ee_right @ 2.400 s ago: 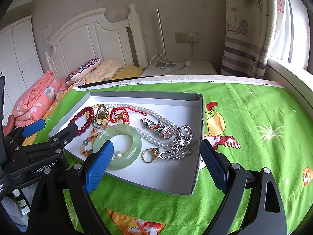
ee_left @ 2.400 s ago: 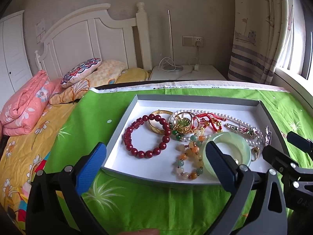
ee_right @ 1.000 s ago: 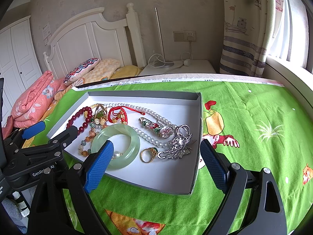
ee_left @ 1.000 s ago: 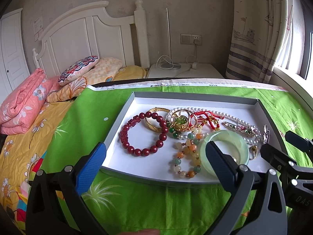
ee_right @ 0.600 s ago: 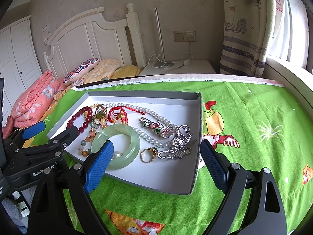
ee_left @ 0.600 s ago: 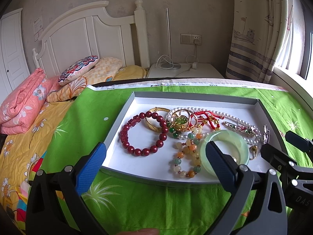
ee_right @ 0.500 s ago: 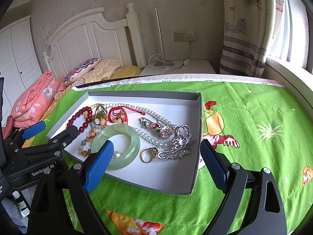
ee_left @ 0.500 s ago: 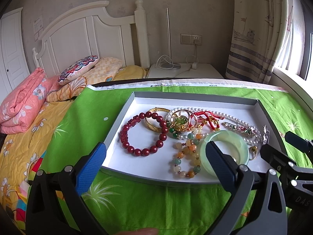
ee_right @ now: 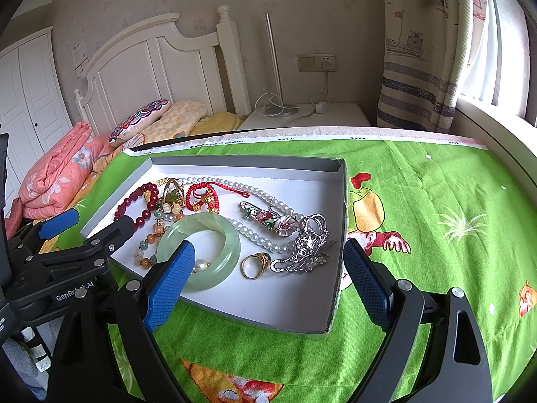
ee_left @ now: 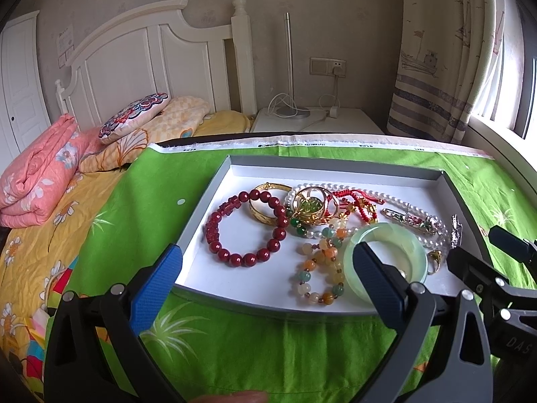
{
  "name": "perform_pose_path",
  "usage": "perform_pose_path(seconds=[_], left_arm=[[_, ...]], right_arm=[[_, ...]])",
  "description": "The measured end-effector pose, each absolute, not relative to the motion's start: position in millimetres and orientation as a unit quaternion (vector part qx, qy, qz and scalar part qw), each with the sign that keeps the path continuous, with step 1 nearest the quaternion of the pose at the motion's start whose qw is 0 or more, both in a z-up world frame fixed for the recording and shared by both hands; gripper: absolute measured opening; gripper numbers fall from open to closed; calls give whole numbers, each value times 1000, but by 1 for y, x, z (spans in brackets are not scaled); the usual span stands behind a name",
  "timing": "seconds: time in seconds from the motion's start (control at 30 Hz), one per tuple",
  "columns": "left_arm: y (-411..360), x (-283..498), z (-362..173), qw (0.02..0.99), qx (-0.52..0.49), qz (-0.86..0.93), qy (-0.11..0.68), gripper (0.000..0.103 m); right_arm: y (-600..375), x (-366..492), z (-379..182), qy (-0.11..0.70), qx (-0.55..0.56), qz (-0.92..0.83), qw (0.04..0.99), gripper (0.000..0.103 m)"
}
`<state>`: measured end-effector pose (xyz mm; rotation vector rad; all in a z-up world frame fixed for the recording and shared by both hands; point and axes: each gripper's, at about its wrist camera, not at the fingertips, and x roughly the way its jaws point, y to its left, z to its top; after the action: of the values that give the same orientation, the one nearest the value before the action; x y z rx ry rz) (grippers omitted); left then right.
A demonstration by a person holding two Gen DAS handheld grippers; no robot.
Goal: Organize jewelry
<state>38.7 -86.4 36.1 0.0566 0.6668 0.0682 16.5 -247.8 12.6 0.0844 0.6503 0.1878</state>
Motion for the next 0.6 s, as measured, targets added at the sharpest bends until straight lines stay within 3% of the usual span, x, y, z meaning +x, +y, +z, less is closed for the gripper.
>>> perform_pose_path(seconds=[0.43, 0.6], left_arm=[[-81, 28, 40, 953, 8, 40, 301, 101], [-80, 38, 37, 930, 19, 22, 367, 101]], right_arm=[[-248, 17, 12, 320, 42, 95, 942, 86], [-250, 14, 22, 335, 55, 101, 935, 86]])
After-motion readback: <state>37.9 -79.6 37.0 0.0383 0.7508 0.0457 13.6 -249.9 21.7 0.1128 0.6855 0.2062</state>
